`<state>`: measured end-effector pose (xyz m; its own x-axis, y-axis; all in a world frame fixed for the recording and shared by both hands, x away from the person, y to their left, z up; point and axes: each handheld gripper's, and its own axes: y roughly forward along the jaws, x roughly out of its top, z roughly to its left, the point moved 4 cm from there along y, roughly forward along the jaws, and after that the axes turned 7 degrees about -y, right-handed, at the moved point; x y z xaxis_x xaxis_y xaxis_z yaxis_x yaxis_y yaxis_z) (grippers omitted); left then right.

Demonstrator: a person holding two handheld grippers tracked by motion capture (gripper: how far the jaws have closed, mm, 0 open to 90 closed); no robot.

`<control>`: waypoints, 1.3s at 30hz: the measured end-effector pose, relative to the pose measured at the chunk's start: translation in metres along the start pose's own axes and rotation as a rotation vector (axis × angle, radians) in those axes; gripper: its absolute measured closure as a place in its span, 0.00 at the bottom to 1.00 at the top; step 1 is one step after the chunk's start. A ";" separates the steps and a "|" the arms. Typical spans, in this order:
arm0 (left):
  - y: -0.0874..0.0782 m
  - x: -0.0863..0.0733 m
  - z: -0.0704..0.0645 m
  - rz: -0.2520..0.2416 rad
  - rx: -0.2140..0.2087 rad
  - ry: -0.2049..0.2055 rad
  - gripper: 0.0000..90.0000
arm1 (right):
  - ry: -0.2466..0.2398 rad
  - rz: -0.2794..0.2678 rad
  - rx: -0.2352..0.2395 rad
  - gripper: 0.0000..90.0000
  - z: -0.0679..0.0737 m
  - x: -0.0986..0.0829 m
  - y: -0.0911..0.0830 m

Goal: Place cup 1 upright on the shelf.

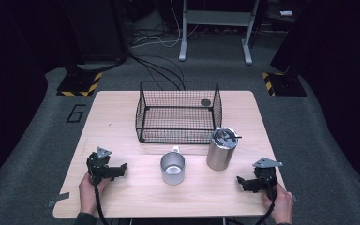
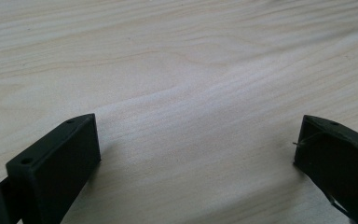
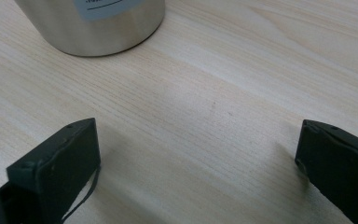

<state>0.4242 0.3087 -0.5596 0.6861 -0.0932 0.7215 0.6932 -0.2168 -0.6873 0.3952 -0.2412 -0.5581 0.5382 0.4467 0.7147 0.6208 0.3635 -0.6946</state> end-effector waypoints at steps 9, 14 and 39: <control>-0.001 -0.001 -0.003 -0.011 0.030 -0.031 0.00 | -0.063 -0.010 0.057 0.00 -0.007 -0.001 0.000; -0.006 -0.006 -0.004 -0.006 0.054 -0.052 0.00 | -0.068 0.001 0.066 0.00 -0.007 -0.001 0.000; -0.035 -0.005 -0.057 -0.060 -0.121 0.007 0.00 | -0.069 -0.003 0.074 0.00 -0.007 -0.002 -0.001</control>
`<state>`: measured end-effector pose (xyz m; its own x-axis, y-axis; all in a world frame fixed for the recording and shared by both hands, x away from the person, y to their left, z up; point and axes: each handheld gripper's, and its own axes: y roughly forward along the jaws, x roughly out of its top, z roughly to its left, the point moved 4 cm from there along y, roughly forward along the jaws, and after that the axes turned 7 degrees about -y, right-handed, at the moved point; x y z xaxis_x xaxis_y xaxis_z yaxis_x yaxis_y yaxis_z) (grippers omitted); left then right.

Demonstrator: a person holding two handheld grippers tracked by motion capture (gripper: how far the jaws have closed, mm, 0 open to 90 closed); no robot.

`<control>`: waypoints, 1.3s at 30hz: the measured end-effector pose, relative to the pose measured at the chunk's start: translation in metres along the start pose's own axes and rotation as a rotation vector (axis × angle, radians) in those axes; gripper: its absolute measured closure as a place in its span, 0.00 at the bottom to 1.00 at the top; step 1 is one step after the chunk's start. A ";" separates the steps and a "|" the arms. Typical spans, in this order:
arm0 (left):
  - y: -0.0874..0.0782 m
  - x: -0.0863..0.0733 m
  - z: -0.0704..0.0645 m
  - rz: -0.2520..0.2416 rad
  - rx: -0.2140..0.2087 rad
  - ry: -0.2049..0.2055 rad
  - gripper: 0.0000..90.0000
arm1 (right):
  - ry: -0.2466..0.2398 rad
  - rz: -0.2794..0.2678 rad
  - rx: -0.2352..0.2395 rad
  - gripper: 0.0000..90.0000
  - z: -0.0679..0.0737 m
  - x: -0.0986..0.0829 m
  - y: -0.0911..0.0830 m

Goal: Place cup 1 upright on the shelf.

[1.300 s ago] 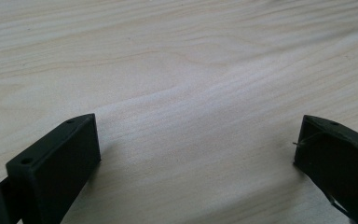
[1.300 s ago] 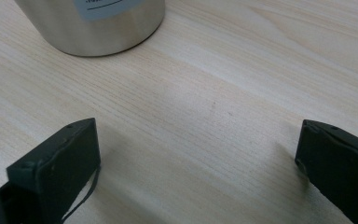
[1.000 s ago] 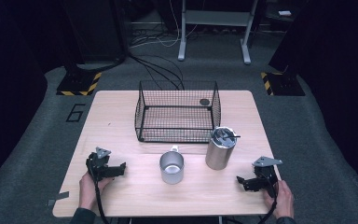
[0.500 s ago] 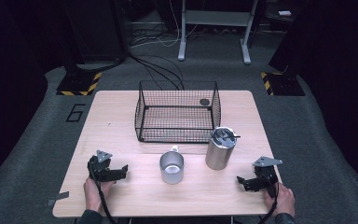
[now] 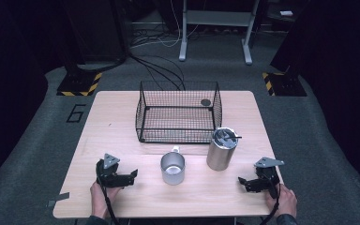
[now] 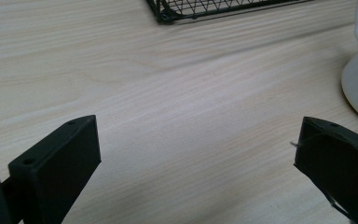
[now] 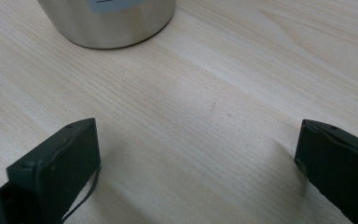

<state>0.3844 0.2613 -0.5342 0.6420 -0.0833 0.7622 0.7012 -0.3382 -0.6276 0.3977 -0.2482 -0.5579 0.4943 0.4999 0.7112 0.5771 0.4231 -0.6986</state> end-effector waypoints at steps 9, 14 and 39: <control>0.008 -0.010 -0.007 0.047 0.003 0.039 0.00 | 0.008 0.002 -0.001 0.00 0.001 0.000 0.000; 0.012 -0.015 -0.004 0.077 0.013 0.047 0.00 | 0.020 0.006 -0.015 0.00 0.002 0.000 -0.001; 0.019 -0.019 -0.006 0.077 0.031 0.081 0.00 | 0.096 -0.038 -0.139 0.00 0.017 0.022 -0.020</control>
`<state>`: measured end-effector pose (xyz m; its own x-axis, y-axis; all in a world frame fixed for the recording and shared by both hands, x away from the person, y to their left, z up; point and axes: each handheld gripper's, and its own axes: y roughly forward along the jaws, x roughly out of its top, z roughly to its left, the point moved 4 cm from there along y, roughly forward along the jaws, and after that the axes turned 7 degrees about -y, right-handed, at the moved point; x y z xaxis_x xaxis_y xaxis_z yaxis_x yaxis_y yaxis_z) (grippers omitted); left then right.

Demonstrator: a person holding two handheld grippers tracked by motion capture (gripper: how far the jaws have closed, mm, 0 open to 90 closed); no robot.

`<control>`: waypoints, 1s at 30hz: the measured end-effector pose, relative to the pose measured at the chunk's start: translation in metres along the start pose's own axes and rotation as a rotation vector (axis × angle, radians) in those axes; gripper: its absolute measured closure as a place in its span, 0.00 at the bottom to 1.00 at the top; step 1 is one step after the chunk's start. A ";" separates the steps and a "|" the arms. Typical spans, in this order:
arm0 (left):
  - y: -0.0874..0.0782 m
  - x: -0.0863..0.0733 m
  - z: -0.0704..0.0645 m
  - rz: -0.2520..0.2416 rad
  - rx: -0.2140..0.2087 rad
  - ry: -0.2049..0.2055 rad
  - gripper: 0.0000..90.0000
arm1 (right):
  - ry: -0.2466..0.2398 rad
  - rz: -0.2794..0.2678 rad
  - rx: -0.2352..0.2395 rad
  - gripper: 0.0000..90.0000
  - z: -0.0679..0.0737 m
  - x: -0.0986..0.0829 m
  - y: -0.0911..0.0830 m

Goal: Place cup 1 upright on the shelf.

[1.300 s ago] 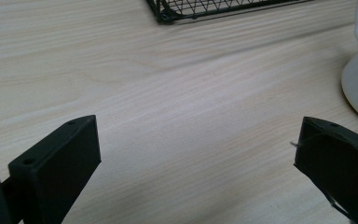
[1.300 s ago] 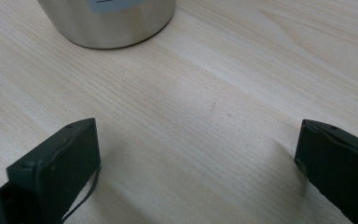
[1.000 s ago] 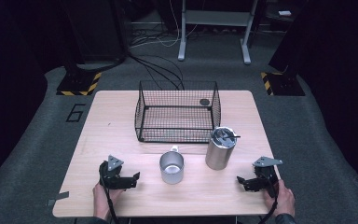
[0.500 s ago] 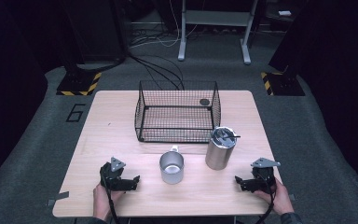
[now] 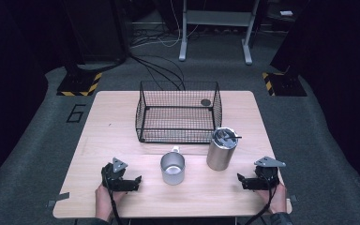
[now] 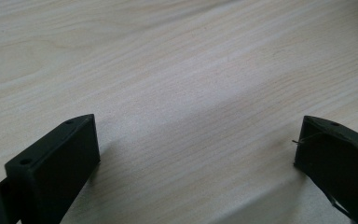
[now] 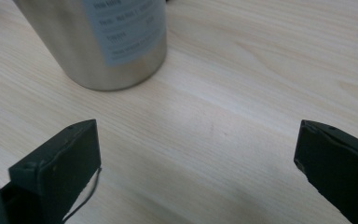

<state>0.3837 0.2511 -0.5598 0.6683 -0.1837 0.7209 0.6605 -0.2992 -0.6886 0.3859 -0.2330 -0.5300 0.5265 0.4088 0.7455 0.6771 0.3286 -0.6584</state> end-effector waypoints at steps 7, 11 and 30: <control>0.000 0.000 0.000 0.000 0.000 0.000 0.00 | -0.029 -0.036 0.045 0.00 0.009 0.020 -0.009; 0.000 0.000 0.000 0.000 0.000 0.000 0.00 | -0.045 -0.050 0.071 0.00 0.017 0.035 -0.012; 0.000 0.000 0.000 0.000 0.000 0.003 0.00 | -0.066 -0.126 0.089 0.00 0.033 0.078 -0.012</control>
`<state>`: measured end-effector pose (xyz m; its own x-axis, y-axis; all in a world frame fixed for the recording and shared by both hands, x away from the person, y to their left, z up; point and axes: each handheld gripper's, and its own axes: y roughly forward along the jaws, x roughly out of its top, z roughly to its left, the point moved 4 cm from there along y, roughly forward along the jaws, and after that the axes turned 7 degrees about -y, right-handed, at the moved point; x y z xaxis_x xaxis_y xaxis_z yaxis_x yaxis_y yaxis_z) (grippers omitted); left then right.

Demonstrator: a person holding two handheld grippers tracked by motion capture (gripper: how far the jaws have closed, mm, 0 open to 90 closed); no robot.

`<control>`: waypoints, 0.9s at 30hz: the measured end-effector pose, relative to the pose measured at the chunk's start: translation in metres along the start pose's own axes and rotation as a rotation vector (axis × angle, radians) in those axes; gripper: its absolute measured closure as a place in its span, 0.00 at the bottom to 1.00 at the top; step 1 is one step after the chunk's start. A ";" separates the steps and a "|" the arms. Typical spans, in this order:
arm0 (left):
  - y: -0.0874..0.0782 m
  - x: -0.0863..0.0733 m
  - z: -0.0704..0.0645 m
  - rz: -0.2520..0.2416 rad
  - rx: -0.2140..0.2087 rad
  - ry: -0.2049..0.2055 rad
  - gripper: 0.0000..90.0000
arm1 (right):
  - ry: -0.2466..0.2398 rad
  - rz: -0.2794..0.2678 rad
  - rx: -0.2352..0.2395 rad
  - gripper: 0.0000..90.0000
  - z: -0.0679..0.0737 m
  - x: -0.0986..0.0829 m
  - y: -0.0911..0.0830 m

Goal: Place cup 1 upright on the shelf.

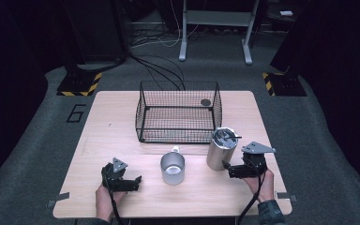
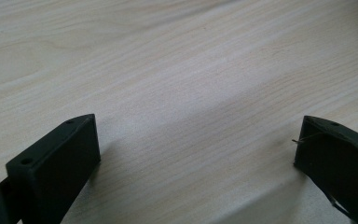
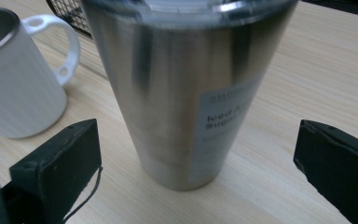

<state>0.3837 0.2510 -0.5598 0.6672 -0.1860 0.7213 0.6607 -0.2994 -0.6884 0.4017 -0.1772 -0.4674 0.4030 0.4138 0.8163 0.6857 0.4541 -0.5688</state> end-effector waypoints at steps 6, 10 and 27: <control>0.000 0.000 0.000 0.001 0.000 0.001 0.00 | 0.001 -0.017 0.010 0.00 0.001 0.009 0.001; 0.000 0.000 0.000 0.000 0.000 -0.002 0.00 | 0.009 -0.038 0.008 0.00 0.002 0.016 0.003; 0.000 0.000 0.000 0.004 -0.003 0.002 0.00 | 0.028 -0.124 -0.019 0.03 0.002 0.036 0.015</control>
<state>0.3836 0.2509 -0.5597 0.6695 -0.1887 0.7185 0.6568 -0.3013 -0.6912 0.4251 -0.1536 -0.4474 0.3312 0.3332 0.8828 0.7423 0.4856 -0.4618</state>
